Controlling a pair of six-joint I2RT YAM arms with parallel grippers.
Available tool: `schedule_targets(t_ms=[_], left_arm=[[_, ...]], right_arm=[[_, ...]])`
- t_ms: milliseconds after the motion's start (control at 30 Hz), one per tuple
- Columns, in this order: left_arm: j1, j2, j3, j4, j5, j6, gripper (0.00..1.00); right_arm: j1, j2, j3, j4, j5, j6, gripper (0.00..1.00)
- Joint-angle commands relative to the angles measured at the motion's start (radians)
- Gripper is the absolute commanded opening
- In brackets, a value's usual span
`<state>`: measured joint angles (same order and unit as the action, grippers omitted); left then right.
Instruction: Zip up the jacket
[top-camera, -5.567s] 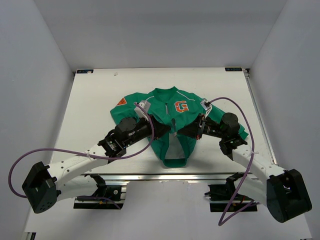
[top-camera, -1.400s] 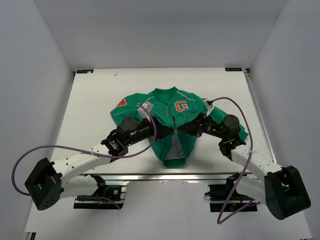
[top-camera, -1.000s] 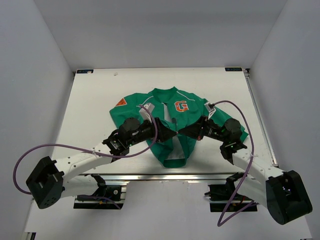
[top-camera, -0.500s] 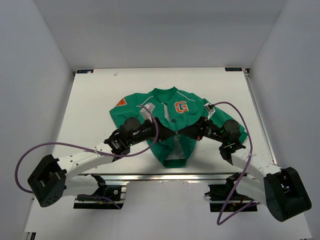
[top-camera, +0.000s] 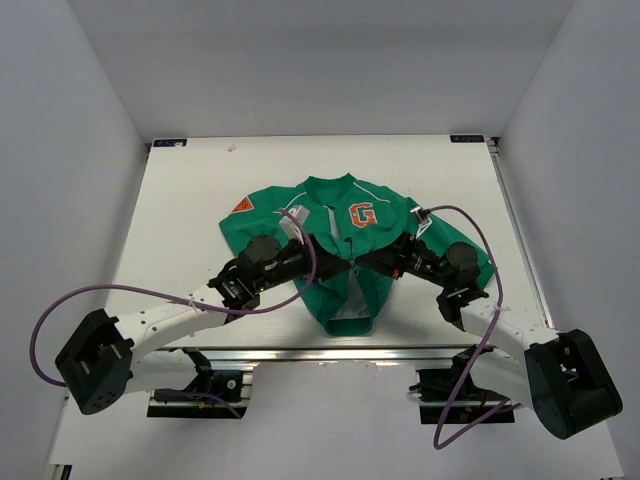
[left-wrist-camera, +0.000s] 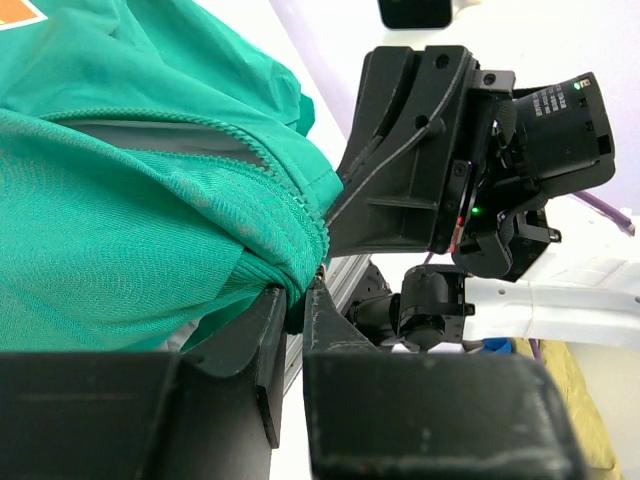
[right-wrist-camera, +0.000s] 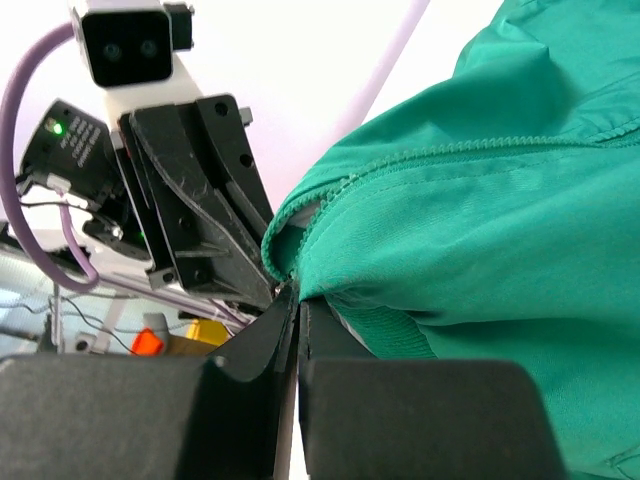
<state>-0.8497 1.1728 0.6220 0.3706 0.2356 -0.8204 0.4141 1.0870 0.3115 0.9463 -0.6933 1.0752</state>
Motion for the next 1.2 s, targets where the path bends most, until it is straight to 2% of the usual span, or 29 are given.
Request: schedule_targets(t_ms=[0,500,767,800,900,933,967,1000,1033,1100,1167], left_arm=[[-0.002,0.007,0.004,-0.004,0.077,0.013,0.0],[-0.003,-0.01,-0.001,-0.131,0.099,0.05,0.0],[0.0,0.025,0.002,-0.084,0.031,-0.025,0.0],[0.001,0.034,0.002,-0.072,0.022,-0.04,0.0],[0.009,0.077,-0.007,0.006,0.022,-0.104,0.0],[0.009,0.085,-0.024,0.06,0.027,-0.118,0.0],[0.011,0.096,-0.031,0.08,0.028,-0.147,0.0],[0.011,0.099,-0.037,0.096,0.03,-0.158,0.0],[0.009,0.099,-0.047,0.102,0.03,-0.167,0.0],[0.011,0.094,-0.054,0.103,0.027,-0.18,0.0],[0.011,0.084,-0.068,0.106,0.021,-0.187,0.0]], right_arm=[[0.003,0.005,0.006,0.129,0.077,0.04,0.0],[0.002,0.027,0.078,0.109,0.106,0.039,0.0],[0.003,0.005,0.087,-0.13,0.066,-0.06,0.02],[0.003,0.002,0.078,-0.148,0.06,-0.061,0.05],[0.003,-0.01,0.049,-0.17,0.037,-0.061,0.27],[0.002,-0.015,0.047,-0.19,0.032,-0.076,0.38],[0.003,-0.025,0.046,-0.211,0.034,-0.084,0.43],[0.003,-0.032,0.041,-0.225,0.032,-0.095,0.55],[0.003,-0.047,0.038,-0.253,0.035,-0.104,0.62],[0.003,-0.068,0.032,-0.291,0.04,-0.122,0.89],[0.003,-0.108,0.028,-0.375,0.067,-0.155,0.89]])
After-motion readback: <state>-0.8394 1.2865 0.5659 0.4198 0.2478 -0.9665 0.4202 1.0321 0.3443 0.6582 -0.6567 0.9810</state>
